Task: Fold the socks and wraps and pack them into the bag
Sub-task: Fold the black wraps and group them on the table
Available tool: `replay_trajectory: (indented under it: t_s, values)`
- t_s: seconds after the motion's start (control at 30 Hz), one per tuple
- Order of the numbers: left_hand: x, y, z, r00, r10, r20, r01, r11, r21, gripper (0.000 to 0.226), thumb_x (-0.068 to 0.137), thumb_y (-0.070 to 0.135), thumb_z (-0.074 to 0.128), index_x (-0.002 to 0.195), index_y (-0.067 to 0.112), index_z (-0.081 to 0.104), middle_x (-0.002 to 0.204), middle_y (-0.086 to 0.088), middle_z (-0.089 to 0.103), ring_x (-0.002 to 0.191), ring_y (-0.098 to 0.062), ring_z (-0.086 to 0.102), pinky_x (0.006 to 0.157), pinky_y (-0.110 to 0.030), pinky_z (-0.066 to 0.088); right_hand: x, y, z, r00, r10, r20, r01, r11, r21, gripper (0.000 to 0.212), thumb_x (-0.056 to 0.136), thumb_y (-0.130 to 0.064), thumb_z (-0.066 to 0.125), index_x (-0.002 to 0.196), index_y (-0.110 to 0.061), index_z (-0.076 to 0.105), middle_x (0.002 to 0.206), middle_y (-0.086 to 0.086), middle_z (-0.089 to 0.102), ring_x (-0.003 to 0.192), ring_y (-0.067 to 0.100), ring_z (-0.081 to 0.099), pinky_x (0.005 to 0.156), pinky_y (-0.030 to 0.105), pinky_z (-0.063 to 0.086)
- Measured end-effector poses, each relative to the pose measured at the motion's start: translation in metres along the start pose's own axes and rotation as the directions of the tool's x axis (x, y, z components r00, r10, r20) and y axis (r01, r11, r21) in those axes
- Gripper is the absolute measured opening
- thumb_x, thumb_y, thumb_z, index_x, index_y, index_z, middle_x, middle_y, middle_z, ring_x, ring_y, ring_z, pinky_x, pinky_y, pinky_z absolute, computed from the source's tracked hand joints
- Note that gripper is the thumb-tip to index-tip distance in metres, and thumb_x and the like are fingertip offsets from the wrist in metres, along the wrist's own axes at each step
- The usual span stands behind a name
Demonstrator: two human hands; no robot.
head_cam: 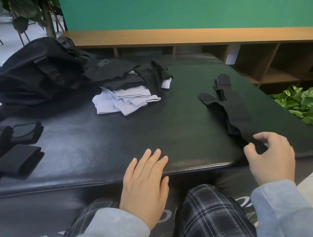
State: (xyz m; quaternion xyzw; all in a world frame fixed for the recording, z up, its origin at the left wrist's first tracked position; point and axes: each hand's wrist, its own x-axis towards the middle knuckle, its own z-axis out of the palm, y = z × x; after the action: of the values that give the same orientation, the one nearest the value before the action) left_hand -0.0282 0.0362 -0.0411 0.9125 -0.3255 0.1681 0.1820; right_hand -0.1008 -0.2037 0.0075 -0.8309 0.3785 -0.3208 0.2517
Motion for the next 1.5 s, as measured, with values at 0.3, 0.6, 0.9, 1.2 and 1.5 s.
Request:
replay_trajectory:
  t_s: [0.3,0.6,0.9,1.2,1.5]
  values:
    - [-0.001,0.000,-0.001,1.000,0.001,0.007,-0.001,1.000,0.004,0.041,0.087,0.035,0.035,0.121,0.026,0.056,0.131,0.007,0.055,0.128,-0.013,0.045,0.107,-0.035,0.022,-0.002,-0.007,0.001,0.975,0.139,0.176,-0.097,0.970,-0.224,0.048,0.085,-0.034,0.062,0.126,-0.013,0.050,0.133,0.014,0.047,0.123,0.037,0.034,0.098,0.042,0.031]
    - [0.000,-0.001,0.000,1.000,0.001,0.012,-0.001,1.000,-0.006,0.041,0.087,0.035,0.034,0.121,0.026,0.055,0.131,0.007,0.055,0.127,-0.014,0.045,0.106,-0.035,0.023,-0.003,-0.019,-0.008,0.976,0.103,0.192,-0.122,0.989,0.089,0.038,0.085,-0.015,0.061,0.121,-0.017,0.046,0.095,0.005,0.050,0.091,0.022,0.043,0.077,0.031,0.034]
    - [-0.001,-0.001,0.000,1.000,-0.006,0.012,0.007,0.999,-0.042,0.040,0.087,0.035,0.034,0.121,0.028,0.053,0.132,0.007,0.055,0.128,-0.013,0.044,0.107,-0.034,0.022,-0.021,-0.052,0.002,0.966,-0.103,0.237,0.030,0.955,0.294,0.014,0.088,-0.014,0.060,0.092,-0.027,0.056,0.084,-0.012,0.057,0.077,0.009,0.054,0.075,0.024,0.042]
    - [0.000,0.002,-0.003,1.000,-0.021,0.021,0.023,0.993,-0.118,0.048,0.085,0.043,0.035,0.131,0.027,0.039,0.135,0.008,0.051,0.130,-0.007,0.036,0.107,-0.034,0.021,-0.031,-0.048,0.015,0.881,-0.100,0.462,-0.037,0.959,0.279,0.020,0.087,-0.011,0.061,0.078,-0.028,0.056,0.078,-0.005,0.064,0.070,0.006,0.059,0.059,0.010,0.040]
    - [0.000,0.001,-0.008,0.992,0.127,-0.015,-0.128,0.969,-0.212,0.071,0.068,0.016,0.074,0.131,0.029,0.043,0.141,0.004,0.045,0.135,-0.011,0.028,0.111,-0.032,0.013,-0.040,-0.059,0.011,0.670,-0.200,0.715,-0.107,0.927,0.360,0.017,0.083,-0.007,0.063,0.075,-0.020,0.058,0.053,-0.009,0.058,0.054,0.006,0.053,0.061,0.016,0.045]
